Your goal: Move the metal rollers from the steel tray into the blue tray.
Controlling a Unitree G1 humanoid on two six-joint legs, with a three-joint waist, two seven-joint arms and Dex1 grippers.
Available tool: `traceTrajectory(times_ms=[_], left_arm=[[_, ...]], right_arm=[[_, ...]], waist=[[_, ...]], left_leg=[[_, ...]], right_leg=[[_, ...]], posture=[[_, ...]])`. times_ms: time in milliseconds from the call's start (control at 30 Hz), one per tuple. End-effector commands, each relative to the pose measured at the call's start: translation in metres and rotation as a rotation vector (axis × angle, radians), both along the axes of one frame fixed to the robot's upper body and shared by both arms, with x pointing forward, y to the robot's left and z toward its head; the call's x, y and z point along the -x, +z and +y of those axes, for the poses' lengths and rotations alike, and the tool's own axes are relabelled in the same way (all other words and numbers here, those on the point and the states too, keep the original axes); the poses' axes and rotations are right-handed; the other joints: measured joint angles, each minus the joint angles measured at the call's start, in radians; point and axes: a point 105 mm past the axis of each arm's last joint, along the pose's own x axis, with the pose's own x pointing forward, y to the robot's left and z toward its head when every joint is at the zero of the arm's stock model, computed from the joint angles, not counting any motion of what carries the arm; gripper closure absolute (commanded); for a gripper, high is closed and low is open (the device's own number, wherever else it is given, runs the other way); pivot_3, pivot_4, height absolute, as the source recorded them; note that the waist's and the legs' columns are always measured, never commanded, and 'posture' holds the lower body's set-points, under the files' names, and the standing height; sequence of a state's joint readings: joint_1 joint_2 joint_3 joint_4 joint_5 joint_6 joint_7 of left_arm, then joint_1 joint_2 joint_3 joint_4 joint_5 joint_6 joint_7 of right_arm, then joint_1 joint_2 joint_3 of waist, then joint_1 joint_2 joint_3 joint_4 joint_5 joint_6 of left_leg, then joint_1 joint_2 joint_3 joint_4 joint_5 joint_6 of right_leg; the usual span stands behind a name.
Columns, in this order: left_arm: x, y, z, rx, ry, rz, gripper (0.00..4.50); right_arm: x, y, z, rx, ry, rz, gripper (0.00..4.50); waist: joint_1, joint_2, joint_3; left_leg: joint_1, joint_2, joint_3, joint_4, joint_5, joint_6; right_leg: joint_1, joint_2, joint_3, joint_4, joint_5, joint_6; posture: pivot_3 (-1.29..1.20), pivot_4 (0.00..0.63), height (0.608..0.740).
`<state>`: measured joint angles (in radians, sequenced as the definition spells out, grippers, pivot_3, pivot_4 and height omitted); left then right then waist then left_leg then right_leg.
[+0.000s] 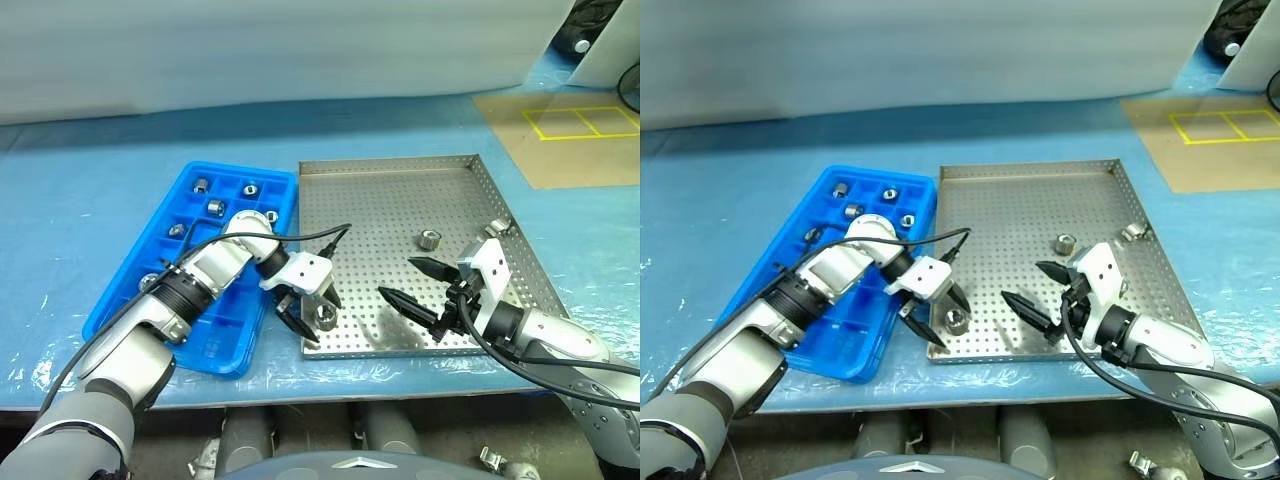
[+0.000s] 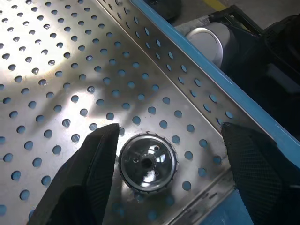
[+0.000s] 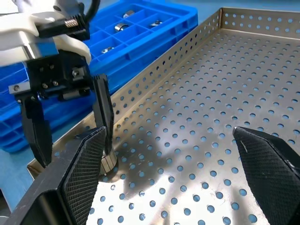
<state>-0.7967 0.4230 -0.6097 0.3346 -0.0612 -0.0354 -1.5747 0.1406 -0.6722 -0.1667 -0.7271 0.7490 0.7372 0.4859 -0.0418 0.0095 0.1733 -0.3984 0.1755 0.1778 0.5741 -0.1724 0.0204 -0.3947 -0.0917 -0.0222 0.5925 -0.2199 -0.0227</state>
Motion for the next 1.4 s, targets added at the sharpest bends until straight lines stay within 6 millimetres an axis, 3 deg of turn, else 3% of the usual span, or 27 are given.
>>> traceTrajectory(times_ms=[33,533,700,1067,1100,1167,1400], left_arm=[[-0.004,-0.004,-0.001,-0.023,0.031,-0.007,0.84],[-0.003,-0.017,0.012,-0.146,-0.028,-0.055,0.84],[-0.004,-0.019,0.01,-0.15,-0.019,-0.059,2.3],[0.0,-0.019,0.008,-0.134,-0.021,-0.04,2.3],[0.0,-0.018,0.007,-0.121,-0.013,-0.035,2.48],[-0.004,-0.01,-0.002,-0.061,0.02,-0.039,2.79],[-0.007,0.013,-0.007,0.03,0.076,0.028,2.79]], right_arm=[[0.007,0.01,0.004,-0.01,0.006,-0.042,0.0],[0.008,0.007,0.002,-0.008,-0.024,-0.043,0.0],[0.007,0.007,0.002,-0.006,-0.032,-0.044,0.0],[0.005,0.007,0.001,-0.007,-0.037,-0.047,0.0],[0.005,0.008,0.002,-0.009,-0.034,-0.048,0.0],[0.004,0.01,0.003,-0.007,-0.024,-0.055,0.0],[0.006,0.022,0.006,-0.036,0.052,-0.055,0.0]], waist=[[0.0,0.0,0.0],[-0.032,0.001,-0.001],[-0.032,0.001,-0.001],[-0.033,0.001,-0.001],[-0.033,0.001,-0.001],[-0.032,0.001,-0.001],[-0.024,0.001,-0.001]], left_leg=[[0.0,0.0,0.0,0.0,0.0,0.0],[0.002,0.004,0.0,0.0,0.001,-0.002],[0.003,0.004,0.0,-0.002,0.002,-0.004],[0.003,0.004,0.0,-0.003,0.002,-0.004],[0.003,0.004,0.0,-0.003,0.002,-0.004],[0.003,0.004,0.0,-0.003,0.002,-0.004],[0.001,0.003,0.0,-0.002,0.002,-0.003]], right_leg=[[0.0,0.0,0.0,0.0,0.0,0.0],[0.0,0.004,0.0,0.0,0.0,0.0],[0.0,0.004,0.0,0.0,0.0,0.0],[0.0,0.004,0.0,0.0,0.0,0.0],[0.0,0.004,0.0,0.0,0.0,0.0],[0.0,0.004,0.0,0.0,0.0,0.0],[0.0,0.003,0.0,0.0,0.0,0.0]], posture=[[-0.48,0.15,0.74],[-0.5,0.15,0.74],[-0.5,0.15,0.74],[-0.48,0.15,0.74],[-0.48,0.15,0.74],[-0.48,0.15,0.74],[-0.45,0.15,0.74]])
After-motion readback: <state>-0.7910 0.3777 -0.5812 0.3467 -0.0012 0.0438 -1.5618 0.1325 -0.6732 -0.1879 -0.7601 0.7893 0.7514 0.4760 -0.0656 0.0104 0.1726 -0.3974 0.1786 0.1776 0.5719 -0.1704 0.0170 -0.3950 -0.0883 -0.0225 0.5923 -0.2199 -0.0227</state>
